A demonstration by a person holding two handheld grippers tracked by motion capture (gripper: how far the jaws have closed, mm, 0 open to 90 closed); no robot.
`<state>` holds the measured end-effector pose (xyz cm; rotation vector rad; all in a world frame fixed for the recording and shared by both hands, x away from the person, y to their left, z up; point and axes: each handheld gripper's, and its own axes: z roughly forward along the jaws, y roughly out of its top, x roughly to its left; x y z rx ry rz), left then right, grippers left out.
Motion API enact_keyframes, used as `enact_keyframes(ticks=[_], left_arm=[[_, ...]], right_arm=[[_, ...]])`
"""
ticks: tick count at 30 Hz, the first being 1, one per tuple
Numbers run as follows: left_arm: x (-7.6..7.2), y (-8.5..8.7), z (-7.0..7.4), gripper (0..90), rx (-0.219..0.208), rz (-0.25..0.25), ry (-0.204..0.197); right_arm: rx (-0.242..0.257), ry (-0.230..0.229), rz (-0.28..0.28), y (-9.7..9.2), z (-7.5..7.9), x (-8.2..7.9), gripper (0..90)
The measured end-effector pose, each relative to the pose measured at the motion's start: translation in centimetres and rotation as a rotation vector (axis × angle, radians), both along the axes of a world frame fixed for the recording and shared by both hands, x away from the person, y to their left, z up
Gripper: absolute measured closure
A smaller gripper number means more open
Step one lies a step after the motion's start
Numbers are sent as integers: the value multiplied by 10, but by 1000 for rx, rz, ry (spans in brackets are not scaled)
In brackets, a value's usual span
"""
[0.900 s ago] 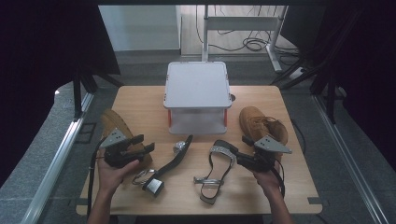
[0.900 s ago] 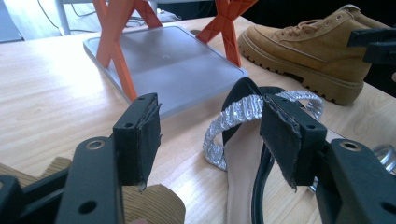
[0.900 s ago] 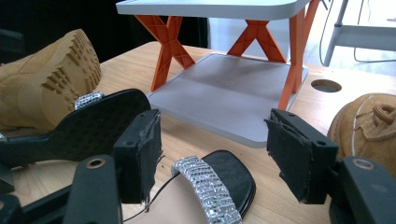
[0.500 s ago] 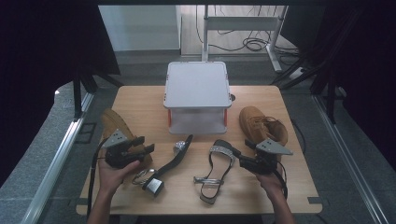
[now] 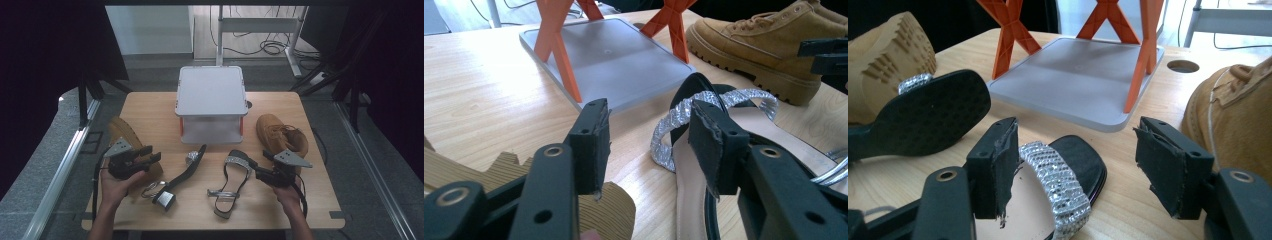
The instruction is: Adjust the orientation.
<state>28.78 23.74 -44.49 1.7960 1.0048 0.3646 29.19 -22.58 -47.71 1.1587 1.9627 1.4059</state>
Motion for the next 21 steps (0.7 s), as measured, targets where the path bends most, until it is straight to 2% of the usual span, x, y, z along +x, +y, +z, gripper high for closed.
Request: enact_keyframes(ticks=[3,6,9,12,14,17,21], left_arm=[[-1,0,-4,557,9,-13,16],[-3,-2,-6,665,27,-39,41],[-3,-5,-6,784,11,-87,64],[-1,-8,-7,858,17,-96,78],[-1,-9,-7,883,18,-96,79],[2,-13,-10,893,34,-111,93],[3,-19,-14,895,64,-121,102]], right_arm=[[4,-8,-5,2,2,0,344],[-10,-19,-4,5,2,1,344],[-17,-23,-14,8,0,2,341],[-9,-8,-8,8,-3,3,339],[-6,-1,-1,8,-3,3,338],[49,14,20,5,-2,1,341],[48,2,14,5,1,-1,345]])
